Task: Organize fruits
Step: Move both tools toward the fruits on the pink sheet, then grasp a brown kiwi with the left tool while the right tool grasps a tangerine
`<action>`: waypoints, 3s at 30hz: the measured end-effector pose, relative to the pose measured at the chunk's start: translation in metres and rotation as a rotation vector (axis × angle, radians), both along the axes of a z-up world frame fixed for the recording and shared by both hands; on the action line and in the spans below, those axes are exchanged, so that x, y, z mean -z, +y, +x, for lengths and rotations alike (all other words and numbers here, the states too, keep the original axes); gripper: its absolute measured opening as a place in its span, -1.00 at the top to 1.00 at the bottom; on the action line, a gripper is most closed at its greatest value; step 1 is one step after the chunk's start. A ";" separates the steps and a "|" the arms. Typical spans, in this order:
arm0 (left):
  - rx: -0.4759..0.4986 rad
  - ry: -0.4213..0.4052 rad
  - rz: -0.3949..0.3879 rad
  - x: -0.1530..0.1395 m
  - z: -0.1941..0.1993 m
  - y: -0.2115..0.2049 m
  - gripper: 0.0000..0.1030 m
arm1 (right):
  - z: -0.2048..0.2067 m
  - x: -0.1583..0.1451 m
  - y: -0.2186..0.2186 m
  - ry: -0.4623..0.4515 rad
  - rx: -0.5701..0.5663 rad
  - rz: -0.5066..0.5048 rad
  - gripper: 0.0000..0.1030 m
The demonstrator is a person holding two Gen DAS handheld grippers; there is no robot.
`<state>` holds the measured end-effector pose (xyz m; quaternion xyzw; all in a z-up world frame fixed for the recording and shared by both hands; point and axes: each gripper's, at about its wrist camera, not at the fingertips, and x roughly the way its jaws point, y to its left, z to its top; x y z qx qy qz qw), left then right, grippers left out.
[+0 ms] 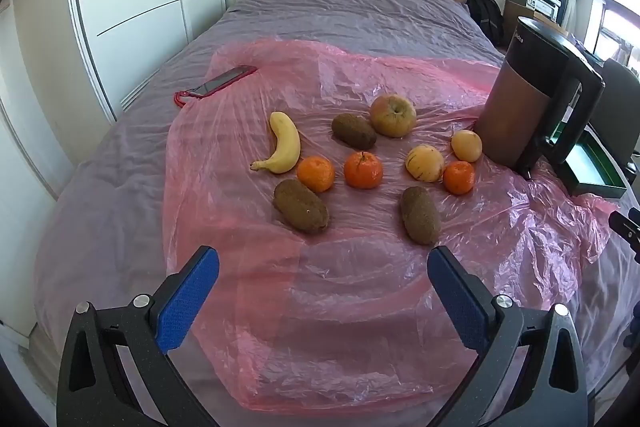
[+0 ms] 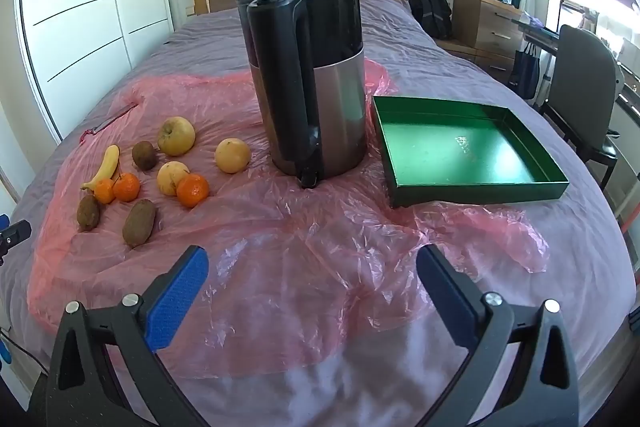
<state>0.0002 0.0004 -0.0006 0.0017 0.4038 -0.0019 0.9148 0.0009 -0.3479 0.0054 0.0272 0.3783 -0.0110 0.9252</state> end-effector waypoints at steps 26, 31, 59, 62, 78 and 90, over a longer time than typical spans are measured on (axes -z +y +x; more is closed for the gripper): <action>0.049 0.064 0.001 0.010 0.005 -0.001 -0.98 | 0.003 0.007 0.007 -0.003 0.003 0.029 -1.00; 0.050 0.068 0.034 0.011 0.009 0.000 -0.98 | 0.007 0.011 0.012 0.005 -0.015 0.036 -1.00; -0.078 0.279 -0.055 0.081 0.118 0.032 -0.52 | 0.129 0.047 0.147 0.104 -0.425 0.001 -1.00; -0.089 0.313 -0.055 0.093 0.131 0.028 -0.50 | 0.144 0.058 0.146 0.137 -0.427 0.007 -1.00; -0.125 0.333 -0.063 0.117 0.155 0.027 -0.32 | 0.191 0.102 0.152 0.237 -0.466 -0.004 -1.00; -0.091 0.293 -0.047 0.115 0.147 0.023 0.03 | 0.191 0.116 0.146 0.245 -0.495 0.012 -0.81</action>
